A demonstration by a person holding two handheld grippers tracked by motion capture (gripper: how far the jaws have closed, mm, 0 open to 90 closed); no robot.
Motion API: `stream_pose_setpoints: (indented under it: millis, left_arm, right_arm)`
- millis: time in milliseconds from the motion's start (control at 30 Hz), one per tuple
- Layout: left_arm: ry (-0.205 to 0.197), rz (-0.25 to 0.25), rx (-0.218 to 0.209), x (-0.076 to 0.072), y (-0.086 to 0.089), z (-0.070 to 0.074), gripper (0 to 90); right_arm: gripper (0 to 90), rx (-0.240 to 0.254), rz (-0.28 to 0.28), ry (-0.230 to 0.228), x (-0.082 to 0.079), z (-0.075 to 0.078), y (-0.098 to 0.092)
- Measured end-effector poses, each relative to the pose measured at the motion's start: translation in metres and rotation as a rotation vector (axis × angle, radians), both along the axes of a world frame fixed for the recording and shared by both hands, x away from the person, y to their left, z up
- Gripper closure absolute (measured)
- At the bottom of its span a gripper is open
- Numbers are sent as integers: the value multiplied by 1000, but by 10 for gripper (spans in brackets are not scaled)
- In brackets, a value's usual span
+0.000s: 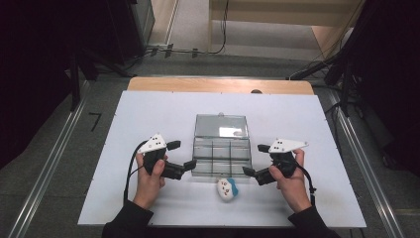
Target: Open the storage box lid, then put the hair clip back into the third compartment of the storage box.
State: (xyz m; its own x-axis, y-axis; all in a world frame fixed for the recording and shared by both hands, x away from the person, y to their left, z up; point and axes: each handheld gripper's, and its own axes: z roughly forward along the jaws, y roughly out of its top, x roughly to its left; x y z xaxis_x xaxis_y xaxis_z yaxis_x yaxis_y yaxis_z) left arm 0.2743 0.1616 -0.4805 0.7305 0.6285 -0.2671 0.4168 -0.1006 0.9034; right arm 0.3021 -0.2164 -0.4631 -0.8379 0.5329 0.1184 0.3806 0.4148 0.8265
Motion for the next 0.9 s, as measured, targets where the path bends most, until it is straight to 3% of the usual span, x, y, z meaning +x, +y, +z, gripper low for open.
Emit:
stream_pose_setpoints:
  millis: [233,567,900]
  left_arm:
    - [-2,2,7,-12,6,-4,0]
    - [-6,17,4,-28,18,-9,0]
    - [-1,44,13,-39,28,-16,0]
  right_arm:
    - [0,-23,-3,-12,-14,-1,-7]
    - [0,-9,24,-39,-32,7,-7]
    - [15,-31,79,-24,-42,2,3]
